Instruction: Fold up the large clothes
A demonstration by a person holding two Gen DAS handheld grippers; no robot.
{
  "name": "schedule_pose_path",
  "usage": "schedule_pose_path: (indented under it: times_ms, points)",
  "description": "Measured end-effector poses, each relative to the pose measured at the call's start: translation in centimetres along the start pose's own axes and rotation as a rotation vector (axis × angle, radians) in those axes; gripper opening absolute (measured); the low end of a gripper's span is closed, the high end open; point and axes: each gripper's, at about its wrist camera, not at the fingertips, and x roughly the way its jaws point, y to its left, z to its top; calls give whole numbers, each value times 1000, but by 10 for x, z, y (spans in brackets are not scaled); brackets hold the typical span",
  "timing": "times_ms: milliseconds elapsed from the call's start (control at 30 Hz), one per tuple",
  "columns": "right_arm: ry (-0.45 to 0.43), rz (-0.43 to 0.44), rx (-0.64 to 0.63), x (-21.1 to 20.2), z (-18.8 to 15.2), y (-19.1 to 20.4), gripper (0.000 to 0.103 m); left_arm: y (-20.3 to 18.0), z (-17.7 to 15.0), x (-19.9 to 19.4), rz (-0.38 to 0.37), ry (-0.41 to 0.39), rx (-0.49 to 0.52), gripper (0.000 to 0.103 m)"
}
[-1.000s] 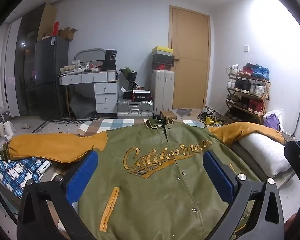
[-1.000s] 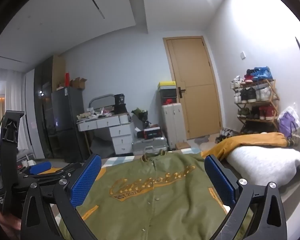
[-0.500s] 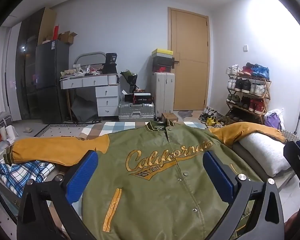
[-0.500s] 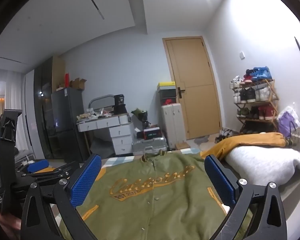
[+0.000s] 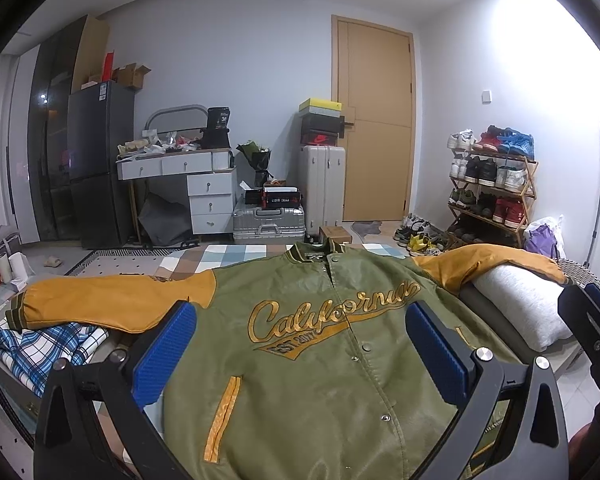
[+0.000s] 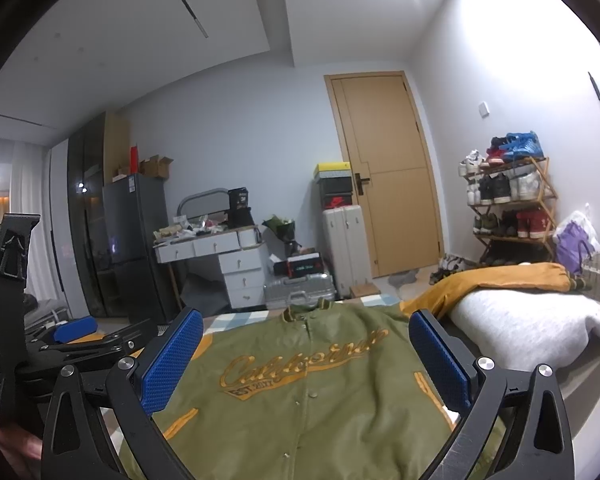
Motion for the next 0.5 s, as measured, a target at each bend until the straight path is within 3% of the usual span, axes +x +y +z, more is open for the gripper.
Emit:
schedule_pose_path:
  times_ms: [500]
  points:
    - [3, -5, 10, 1, -2, -3, 103, -1, 0, 0, -2, -1, 2, 102]
